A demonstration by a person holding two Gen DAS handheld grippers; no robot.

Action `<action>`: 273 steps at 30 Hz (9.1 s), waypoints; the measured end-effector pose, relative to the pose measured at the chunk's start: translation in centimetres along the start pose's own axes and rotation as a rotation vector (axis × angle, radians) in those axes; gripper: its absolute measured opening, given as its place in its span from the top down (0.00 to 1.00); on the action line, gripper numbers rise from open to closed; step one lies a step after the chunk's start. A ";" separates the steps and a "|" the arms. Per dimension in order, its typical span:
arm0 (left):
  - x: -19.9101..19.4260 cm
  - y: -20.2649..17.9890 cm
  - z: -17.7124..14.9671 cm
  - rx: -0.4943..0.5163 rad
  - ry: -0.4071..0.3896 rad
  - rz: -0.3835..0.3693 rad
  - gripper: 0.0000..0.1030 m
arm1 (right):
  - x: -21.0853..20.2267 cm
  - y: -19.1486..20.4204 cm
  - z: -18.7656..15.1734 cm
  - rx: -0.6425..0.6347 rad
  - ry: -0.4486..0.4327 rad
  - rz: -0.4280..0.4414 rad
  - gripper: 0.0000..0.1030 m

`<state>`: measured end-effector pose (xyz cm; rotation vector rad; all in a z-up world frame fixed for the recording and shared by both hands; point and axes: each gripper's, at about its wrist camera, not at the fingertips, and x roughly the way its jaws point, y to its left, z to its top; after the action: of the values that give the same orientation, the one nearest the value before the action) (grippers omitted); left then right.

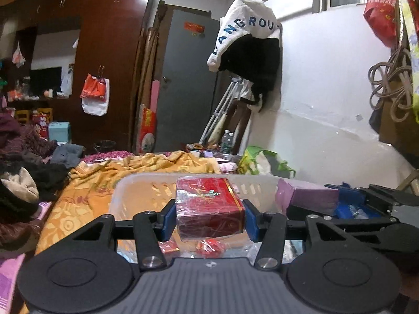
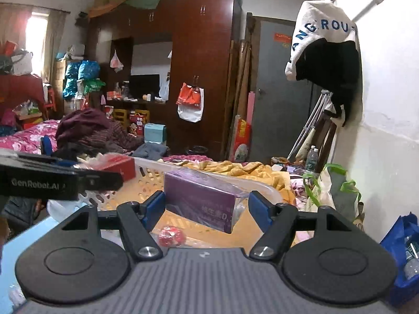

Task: Organize objects
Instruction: 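Carry both boxes over the white basket and open both tools, then grasp the purple 'ea' box with the left tool while the right tool grasps the purple 'Lu' box, then lower both purple boxes into the white basket and open both tools, then grasp the clear pill packet with the left tool while the right tool grasps a white wrapped box, then carry both items over the white basket and open both tools, then grasp the KENT box with the left tool while the right tool grasps a clear plastic bag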

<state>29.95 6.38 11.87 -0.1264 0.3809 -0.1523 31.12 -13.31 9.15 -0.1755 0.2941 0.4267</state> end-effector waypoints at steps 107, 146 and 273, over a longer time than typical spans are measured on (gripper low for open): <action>0.6 1.6 0.2 -0.092 0.052 -0.078 0.28 | -0.2 -2.2 0.8 0.102 -0.031 0.035 0.59; -8.8 5.8 -15.5 -0.008 0.163 0.076 0.04 | -4.5 -1.8 -10.7 0.206 0.153 0.160 0.01; -13.6 -0.7 -18.6 0.158 0.021 0.001 0.33 | -12.7 -0.2 -16.2 0.154 0.016 0.223 0.54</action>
<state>10.39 6.31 -0.24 0.0313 0.3880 -0.1819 16.25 -21.99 -2.10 0.0051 0.3625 0.6214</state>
